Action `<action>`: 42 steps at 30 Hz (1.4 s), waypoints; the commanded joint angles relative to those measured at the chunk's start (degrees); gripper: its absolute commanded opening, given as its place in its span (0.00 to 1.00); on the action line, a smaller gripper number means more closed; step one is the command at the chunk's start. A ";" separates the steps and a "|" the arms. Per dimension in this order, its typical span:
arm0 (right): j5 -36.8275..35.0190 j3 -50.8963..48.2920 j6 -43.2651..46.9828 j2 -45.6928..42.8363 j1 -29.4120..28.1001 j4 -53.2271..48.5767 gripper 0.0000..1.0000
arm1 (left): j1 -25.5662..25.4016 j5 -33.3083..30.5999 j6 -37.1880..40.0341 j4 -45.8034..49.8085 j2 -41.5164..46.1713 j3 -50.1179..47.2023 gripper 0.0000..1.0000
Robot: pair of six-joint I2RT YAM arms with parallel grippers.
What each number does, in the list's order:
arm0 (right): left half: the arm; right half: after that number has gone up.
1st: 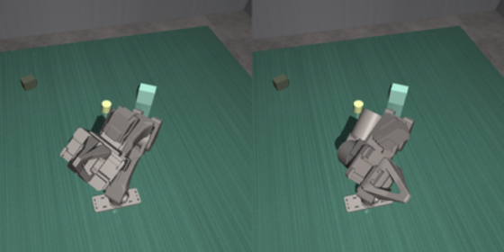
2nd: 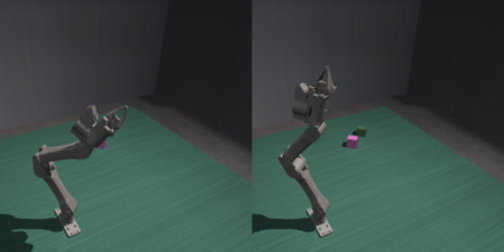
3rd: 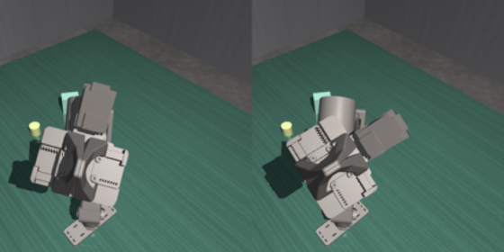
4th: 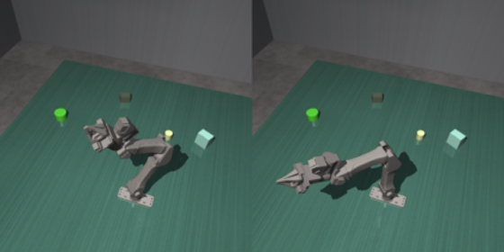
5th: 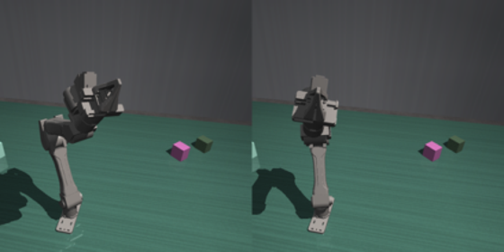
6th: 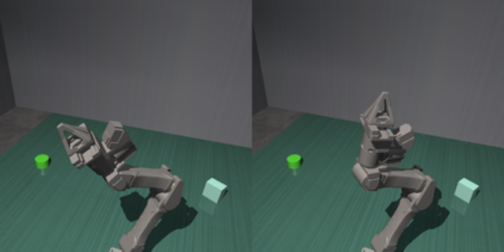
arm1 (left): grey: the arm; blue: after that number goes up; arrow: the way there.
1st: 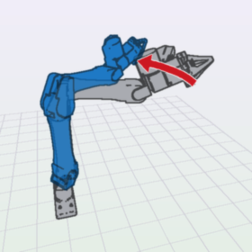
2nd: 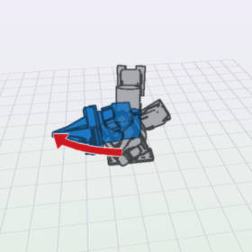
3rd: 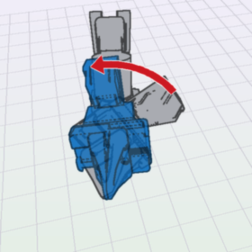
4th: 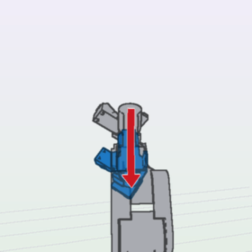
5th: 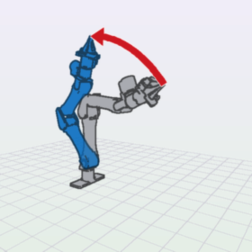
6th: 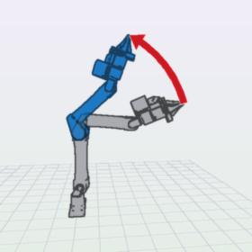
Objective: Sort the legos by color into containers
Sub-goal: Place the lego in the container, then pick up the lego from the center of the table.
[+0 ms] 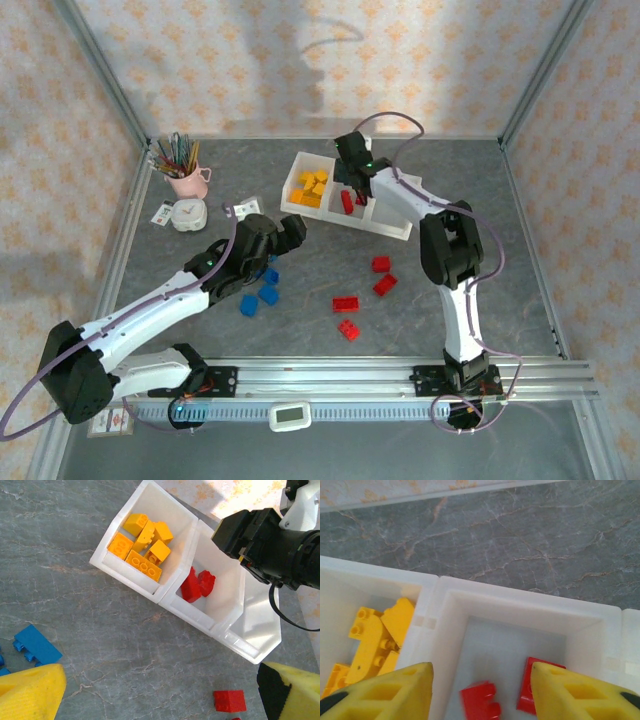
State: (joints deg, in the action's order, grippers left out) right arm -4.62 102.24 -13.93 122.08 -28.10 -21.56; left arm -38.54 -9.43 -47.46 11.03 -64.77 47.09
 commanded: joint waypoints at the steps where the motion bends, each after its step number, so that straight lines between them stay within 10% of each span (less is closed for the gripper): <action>1: -0.62 -4.52 -0.87 -7.77 -0.24 0.80 0.57 | 0.49 0.17 0.88 -0.34 -0.69 1.73 0.99; 20: -0.22 -45.80 -10.12 -37.46 -0.20 1.29 0.78 | -7.61 3.89 -4.08 -8.25 -1.72 -4.18 0.99; 42: 2.45 -52.69 -12.96 -28.07 -6.27 6.51 0.73 | -9.45 3.54 -4.83 -9.97 -5.38 -3.88 0.99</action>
State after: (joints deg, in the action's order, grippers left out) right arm -1.48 49.78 -26.11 93.10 -33.54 -14.76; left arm -47.64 -4.91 -51.24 1.80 -71.33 43.29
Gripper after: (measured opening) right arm 0.741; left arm 0.992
